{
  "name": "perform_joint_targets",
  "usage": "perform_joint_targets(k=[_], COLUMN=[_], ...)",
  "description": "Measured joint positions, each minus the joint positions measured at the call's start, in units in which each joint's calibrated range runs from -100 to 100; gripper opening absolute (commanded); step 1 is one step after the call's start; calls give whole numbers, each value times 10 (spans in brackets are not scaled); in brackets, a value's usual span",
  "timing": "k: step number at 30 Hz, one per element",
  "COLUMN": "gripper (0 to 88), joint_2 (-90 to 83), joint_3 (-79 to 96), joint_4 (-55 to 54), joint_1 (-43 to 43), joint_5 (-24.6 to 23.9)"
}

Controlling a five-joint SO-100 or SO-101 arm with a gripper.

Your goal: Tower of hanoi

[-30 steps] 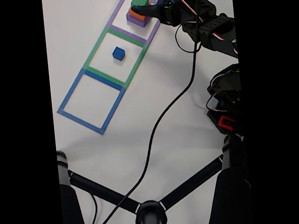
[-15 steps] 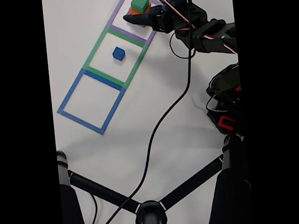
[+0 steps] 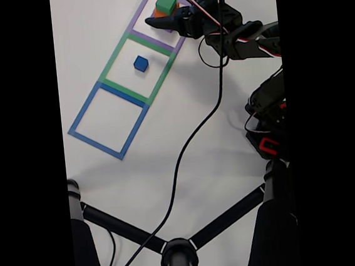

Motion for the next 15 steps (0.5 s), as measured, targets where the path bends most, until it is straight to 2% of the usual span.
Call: perform_joint_targets(k=[15], gripper=[387], joint_2=[24], joint_3=[-1], joint_4=[-22], joint_1=[-12], joint_5=[0])
